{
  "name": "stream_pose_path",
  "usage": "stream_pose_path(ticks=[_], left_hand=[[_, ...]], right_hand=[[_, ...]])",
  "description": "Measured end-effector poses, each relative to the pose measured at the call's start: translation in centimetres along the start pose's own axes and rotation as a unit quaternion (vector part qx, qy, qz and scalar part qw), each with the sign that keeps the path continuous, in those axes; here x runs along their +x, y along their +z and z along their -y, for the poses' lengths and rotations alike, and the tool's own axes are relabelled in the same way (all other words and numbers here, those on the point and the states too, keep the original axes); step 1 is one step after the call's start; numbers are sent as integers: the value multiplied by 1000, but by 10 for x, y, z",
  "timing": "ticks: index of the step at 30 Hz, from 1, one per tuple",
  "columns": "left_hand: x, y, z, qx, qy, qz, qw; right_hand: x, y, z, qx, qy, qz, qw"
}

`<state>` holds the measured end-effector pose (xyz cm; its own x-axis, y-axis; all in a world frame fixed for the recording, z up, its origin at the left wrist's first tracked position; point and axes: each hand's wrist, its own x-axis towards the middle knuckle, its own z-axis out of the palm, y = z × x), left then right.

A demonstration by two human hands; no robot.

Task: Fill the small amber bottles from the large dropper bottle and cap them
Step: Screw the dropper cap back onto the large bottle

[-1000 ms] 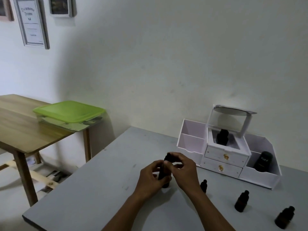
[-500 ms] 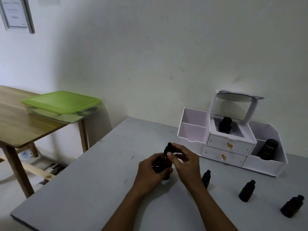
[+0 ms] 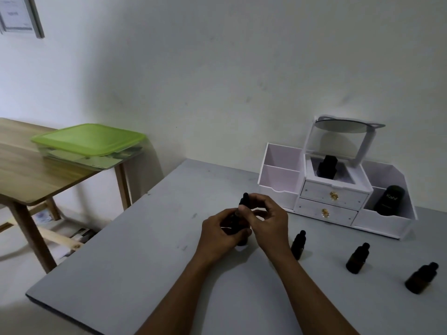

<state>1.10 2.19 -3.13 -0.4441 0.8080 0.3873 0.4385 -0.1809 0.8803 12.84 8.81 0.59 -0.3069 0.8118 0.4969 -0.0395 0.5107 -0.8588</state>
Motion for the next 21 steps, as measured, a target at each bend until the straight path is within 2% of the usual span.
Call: stream_pose_path(ticks=[8,21], left_hand=[[-2,1,-1,-6,0,3,1000],[-1,1,1,-3,7,-2,1000]], right_hand=[[-1,-1,4,3,-17,28,999],[2,2,3,-5,-26,6,1000]])
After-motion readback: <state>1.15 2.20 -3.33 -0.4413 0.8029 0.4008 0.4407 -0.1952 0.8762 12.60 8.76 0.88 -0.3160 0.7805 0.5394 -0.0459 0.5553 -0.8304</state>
